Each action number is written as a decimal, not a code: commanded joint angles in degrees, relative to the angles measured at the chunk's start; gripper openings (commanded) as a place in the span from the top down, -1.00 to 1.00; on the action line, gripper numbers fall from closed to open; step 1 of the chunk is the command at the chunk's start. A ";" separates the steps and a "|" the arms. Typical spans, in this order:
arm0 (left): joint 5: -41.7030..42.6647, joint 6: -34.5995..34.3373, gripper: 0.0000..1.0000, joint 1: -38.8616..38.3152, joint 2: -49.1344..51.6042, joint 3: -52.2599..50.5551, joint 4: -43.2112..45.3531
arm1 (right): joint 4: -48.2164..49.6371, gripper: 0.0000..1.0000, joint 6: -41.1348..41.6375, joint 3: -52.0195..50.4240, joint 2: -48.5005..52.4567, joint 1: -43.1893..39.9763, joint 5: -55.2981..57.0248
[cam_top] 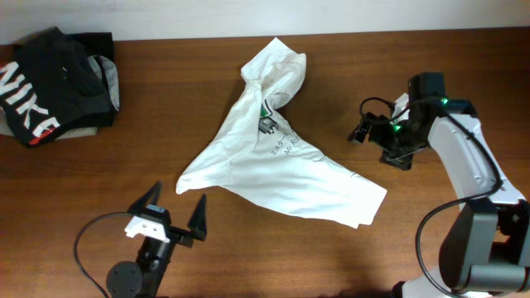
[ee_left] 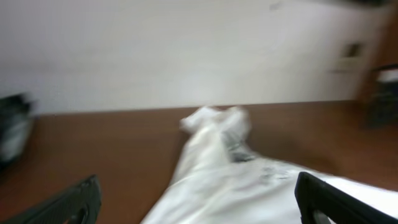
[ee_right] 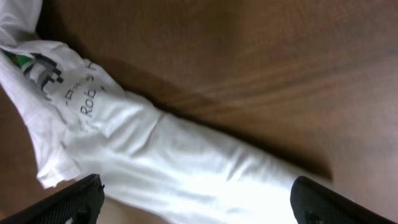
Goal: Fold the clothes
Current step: 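Grasp the left side of the T-shirt with the left gripper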
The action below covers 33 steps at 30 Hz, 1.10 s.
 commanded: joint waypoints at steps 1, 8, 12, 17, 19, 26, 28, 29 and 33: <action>10.97 -3.41 -0.98 0.20 0.83 2.10 0.44 | 3.04 -0.97 0.96 -2.89 -1.16 0.44 0.00; 18.14 4.59 -0.98 0.20 37.20 30.27 -11.80 | 4.00 -0.97 0.90 -2.89 -1.14 0.44 0.04; 29.33 4.83 -0.98 0.17 54.75 40.44 -19.37 | 4.42 -0.97 0.90 -2.89 -1.14 0.44 0.04; 11.19 4.85 -0.98 -0.66 76.74 48.85 -37.83 | 4.92 -0.97 0.90 -2.89 -1.14 0.44 0.04; 7.78 4.74 -0.98 -0.66 83.67 48.87 -37.24 | 5.01 -0.98 0.87 -2.89 -1.16 0.44 0.07; -24.81 -6.10 -0.98 -0.66 89.68 49.35 -34.03 | 5.09 -0.97 0.90 -2.89 -1.14 0.44 0.04; -25.27 -5.66 -0.98 -0.68 90.23 49.35 -32.89 | 5.05 -0.97 0.87 -2.89 -1.14 0.44 0.04; -25.09 -5.66 -0.98 -0.68 90.84 49.35 -32.76 | 5.01 -0.97 0.87 -2.89 -1.16 0.44 0.04; -19.71 -3.69 -0.84 -1.14 95.36 49.33 -33.22 | 4.74 -0.97 0.87 -2.89 -1.16 0.44 0.04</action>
